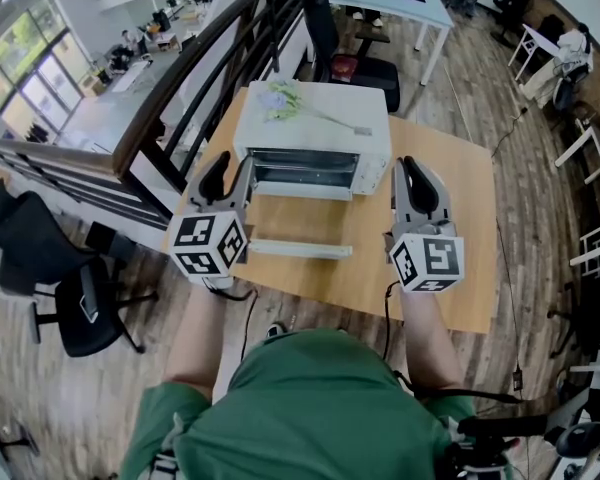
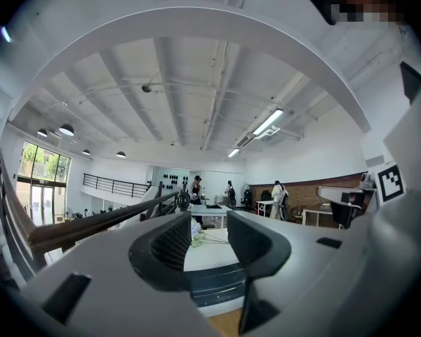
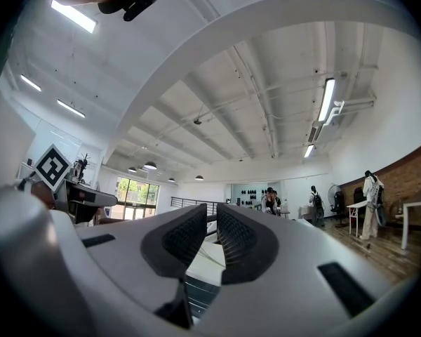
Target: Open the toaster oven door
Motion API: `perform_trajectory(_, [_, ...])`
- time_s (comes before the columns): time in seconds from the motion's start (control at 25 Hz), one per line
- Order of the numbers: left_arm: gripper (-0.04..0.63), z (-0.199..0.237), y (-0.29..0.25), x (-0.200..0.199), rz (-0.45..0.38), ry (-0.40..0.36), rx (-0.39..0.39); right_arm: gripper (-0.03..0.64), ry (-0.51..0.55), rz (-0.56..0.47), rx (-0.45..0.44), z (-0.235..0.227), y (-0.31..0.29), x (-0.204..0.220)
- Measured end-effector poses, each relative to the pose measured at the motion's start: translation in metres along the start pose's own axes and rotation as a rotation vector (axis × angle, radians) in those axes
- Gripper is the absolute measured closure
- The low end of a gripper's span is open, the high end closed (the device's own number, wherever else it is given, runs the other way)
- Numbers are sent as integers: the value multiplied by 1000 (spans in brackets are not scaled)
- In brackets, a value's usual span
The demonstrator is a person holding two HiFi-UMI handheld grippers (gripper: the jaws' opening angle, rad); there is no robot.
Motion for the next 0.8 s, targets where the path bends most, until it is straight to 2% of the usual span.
perform_trajectory(0.44, [440,-6,5,8,27,7,-22,557,-29,0,-16,-6,3,6])
perform_trajectory(0.8, [440,-27,-1,11,65,-20,-47,557,-65,1,-35,-30,4,14])
Point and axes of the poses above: the fingertips, and each gripper's own axes: y backward along the fingers, z to its left, x out of its underside, the point moved 7 cm from there along y, backward along the fingers, and after that the axes turned 9 degrees about x, right-handed, at the moved point
